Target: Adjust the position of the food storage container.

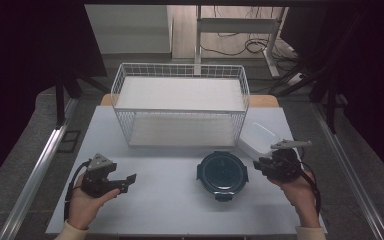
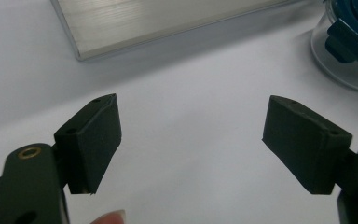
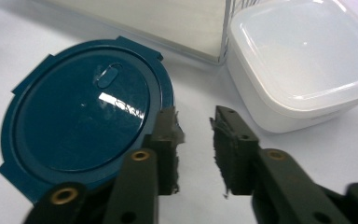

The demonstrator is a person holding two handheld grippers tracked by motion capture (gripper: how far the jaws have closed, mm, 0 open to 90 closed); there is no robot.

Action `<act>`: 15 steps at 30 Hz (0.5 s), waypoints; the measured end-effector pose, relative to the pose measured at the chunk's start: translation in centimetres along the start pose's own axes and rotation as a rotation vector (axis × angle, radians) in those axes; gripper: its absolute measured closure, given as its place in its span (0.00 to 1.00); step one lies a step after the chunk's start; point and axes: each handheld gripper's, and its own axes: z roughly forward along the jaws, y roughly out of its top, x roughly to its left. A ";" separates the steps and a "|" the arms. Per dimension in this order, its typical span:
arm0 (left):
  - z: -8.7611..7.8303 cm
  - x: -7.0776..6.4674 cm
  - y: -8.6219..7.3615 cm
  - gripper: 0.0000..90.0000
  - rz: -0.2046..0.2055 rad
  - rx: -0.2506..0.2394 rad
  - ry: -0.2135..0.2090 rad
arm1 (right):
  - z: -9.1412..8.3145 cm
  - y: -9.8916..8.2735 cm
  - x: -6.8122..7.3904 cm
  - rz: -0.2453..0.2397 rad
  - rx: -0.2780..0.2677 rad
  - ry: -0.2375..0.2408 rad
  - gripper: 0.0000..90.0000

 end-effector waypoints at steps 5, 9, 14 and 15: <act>0.0 -0.1 0.0 0.21 0.001 -0.001 0.001 | 1.6 0.3 0.1 -0.018 0.048 -0.016 0.94; 0.0 0.0 -0.1 0.21 0.001 0.001 0.005 | 2.4 0.6 0.1 -0.026 0.067 -0.014 0.97; 0.0 0.0 -0.2 0.21 0.003 0.006 0.007 | 4.0 0.8 0.2 -0.042 0.093 -0.025 0.99; 0.0 0.0 -0.2 0.21 0.003 0.007 0.008 | 4.5 0.9 0.2 -0.045 0.101 -0.029 0.99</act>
